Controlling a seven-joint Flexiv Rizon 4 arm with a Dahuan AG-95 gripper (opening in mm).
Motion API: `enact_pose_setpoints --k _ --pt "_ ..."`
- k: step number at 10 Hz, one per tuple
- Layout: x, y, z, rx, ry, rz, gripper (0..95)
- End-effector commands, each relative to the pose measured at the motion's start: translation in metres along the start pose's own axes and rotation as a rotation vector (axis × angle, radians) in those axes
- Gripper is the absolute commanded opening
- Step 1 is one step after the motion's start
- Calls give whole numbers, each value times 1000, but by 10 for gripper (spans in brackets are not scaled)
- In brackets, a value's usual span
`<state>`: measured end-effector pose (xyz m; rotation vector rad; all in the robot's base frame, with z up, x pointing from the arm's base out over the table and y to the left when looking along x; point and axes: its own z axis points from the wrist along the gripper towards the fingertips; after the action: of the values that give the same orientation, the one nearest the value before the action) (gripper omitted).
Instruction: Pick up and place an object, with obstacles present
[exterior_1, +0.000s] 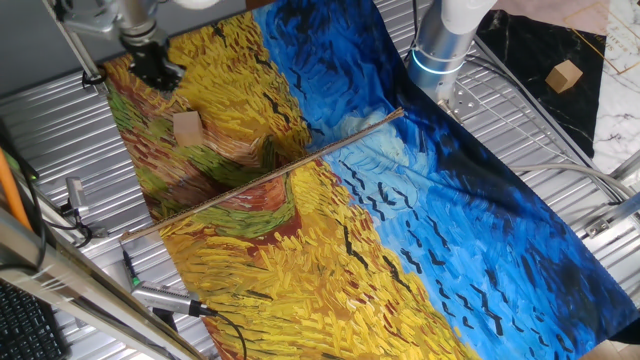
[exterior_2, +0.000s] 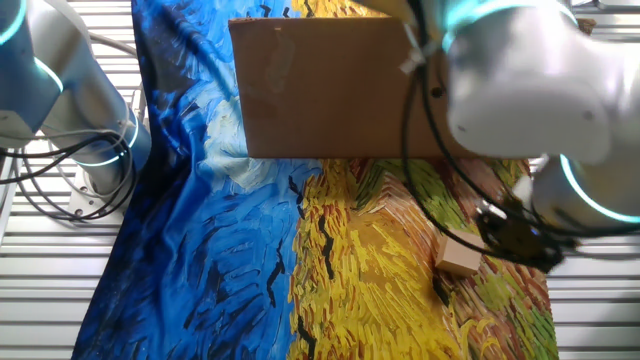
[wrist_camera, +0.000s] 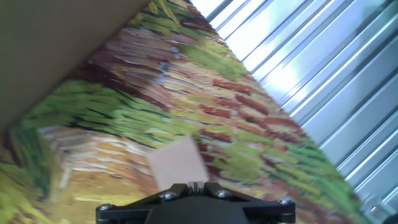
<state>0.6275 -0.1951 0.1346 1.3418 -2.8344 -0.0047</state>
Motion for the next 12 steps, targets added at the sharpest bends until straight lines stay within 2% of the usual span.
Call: enact_pose_setpoints --k 1,3,5,7,8,9,10,11,12 --pt "0 -7 13 4 6 -43 0" --pt "0 -7 13 7 12 -48 0" --pt "-3 2 8 3 18 -76 0" --pt "-3 2 8 -2 25 -95 380" --pt "-3 2 8 -4 29 -92 380" --pt "-3 2 8 -5 27 -106 760" --pt "-3 2 8 -3 27 -112 760" --pt "-3 2 8 -5 22 -111 950" --pt "-3 2 8 -6 21 -113 950"
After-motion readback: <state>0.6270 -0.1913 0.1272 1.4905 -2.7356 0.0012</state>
